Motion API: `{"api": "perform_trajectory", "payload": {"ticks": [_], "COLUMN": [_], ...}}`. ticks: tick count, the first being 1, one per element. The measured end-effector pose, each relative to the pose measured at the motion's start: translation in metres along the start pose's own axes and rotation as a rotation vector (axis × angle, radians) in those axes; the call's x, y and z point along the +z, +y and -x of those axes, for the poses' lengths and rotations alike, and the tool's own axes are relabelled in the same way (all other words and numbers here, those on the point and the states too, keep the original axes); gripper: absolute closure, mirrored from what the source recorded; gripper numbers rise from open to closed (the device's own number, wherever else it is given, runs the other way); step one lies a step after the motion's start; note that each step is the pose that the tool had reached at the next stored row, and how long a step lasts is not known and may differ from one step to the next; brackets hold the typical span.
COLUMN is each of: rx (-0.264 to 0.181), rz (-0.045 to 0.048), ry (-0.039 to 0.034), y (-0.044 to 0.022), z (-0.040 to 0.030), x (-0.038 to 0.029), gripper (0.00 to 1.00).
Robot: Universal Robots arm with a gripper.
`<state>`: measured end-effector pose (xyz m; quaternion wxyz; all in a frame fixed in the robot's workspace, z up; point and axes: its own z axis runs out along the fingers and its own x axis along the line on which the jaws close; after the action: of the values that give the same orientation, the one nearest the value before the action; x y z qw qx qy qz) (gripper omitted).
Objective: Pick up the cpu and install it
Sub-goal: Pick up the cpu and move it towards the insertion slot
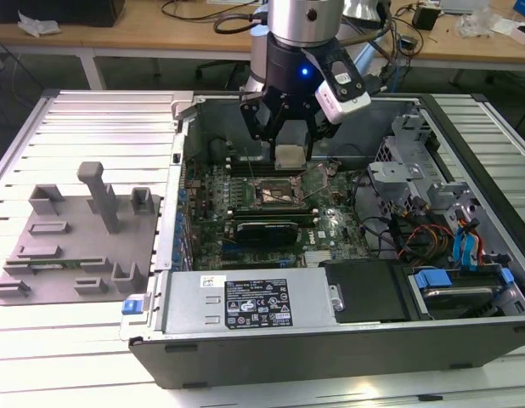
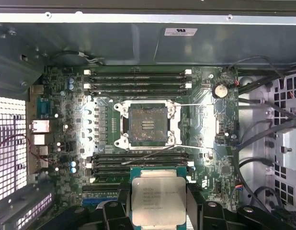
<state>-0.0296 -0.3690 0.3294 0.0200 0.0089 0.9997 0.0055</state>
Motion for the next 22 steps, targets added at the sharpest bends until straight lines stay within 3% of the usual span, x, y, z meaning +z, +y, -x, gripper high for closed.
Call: {"api": "perform_trajectory", "payload": {"ticks": [7, 16, 22], "rx": [0.0, 0.0, 0.0], "rz": [0.0001, 0.0044, 0.0045], "ry": [0.0, 0.0001, 0.0002], "y": [0.009, 0.0219, 0.0274], "z": [-0.0006, -0.0011, -0.0016], "x": [0.0099, 0.0169, 0.0263], "gripper": [0.45, 0.45, 0.45]}}
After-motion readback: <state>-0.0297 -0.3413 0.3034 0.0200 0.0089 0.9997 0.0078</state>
